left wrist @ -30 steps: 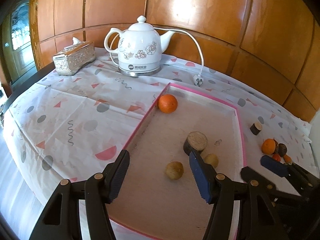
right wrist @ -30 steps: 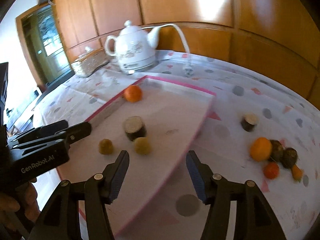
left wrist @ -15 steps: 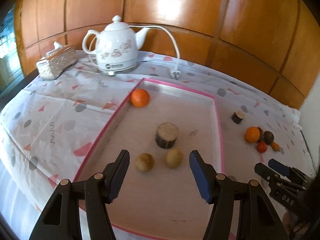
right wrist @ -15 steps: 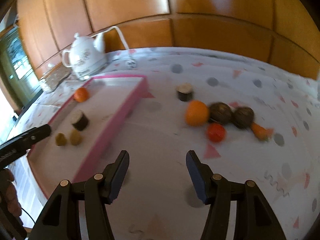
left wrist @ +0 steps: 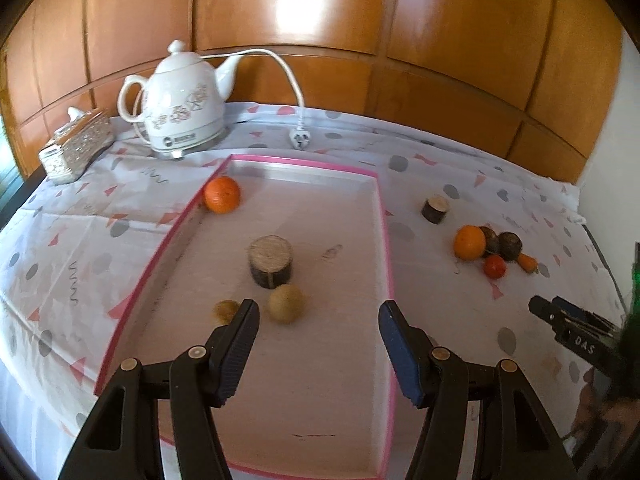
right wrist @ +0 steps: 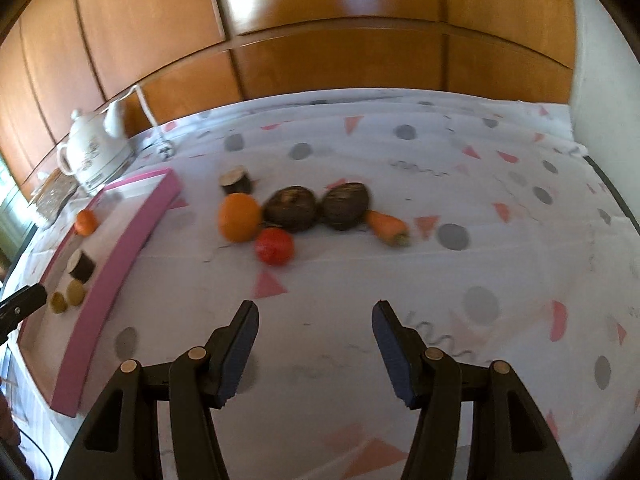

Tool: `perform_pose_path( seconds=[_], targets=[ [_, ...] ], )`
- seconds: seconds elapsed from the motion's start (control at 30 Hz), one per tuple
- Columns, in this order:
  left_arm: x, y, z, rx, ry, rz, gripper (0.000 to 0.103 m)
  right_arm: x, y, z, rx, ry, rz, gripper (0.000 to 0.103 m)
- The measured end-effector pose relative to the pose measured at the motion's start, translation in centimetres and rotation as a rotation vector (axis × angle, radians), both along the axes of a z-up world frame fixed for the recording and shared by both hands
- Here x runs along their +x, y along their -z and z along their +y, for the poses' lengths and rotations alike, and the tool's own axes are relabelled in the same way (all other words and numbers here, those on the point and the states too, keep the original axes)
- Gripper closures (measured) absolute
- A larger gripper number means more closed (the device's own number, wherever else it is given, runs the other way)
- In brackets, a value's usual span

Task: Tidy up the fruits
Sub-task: 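Grasp the orange carrot with the right tool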

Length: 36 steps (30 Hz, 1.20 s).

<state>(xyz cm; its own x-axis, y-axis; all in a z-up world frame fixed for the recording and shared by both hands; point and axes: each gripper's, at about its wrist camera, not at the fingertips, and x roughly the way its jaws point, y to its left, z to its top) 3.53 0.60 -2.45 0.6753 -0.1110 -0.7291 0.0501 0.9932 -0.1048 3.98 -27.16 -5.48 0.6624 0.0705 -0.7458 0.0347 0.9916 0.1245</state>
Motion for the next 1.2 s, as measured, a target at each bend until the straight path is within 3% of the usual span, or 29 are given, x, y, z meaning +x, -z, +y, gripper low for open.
perform_pose_path(
  seconds=[0.27, 0.47, 0.6, 1.03, 1.2],
  targets=[
    [-0.1, 0.5, -2.1, -0.001, 0.077, 0.020, 0.040, 0.2, 0.7, -1.8, -0.018, 0.049, 0.014, 0.048],
    [-0.4, 0.6, -3.6, -0.008, 0.144, 0.021, 0.040, 0.4, 1.3, -2.6, -0.036, 0.063, 0.031, 0.063],
    [-0.6, 0.5, -4.6, 0.001, 0.186, 0.011, 0.040, 0.7, 1.2, -3.1, -0.029, 0.058, 0.026, 0.067],
    [0.8, 1.4, -6.9, 0.005, 0.228, 0.059, 0.040, 3.7, 0.3, -4.2, -0.056, 0.008, -0.011, 0.067],
    [1.3, 1.6, -7.8, -0.002, 0.248, 0.070, 0.040, 5.5, 1.0, -4.7, -0.081, -0.032, 0.019, 0.067]
  ],
)
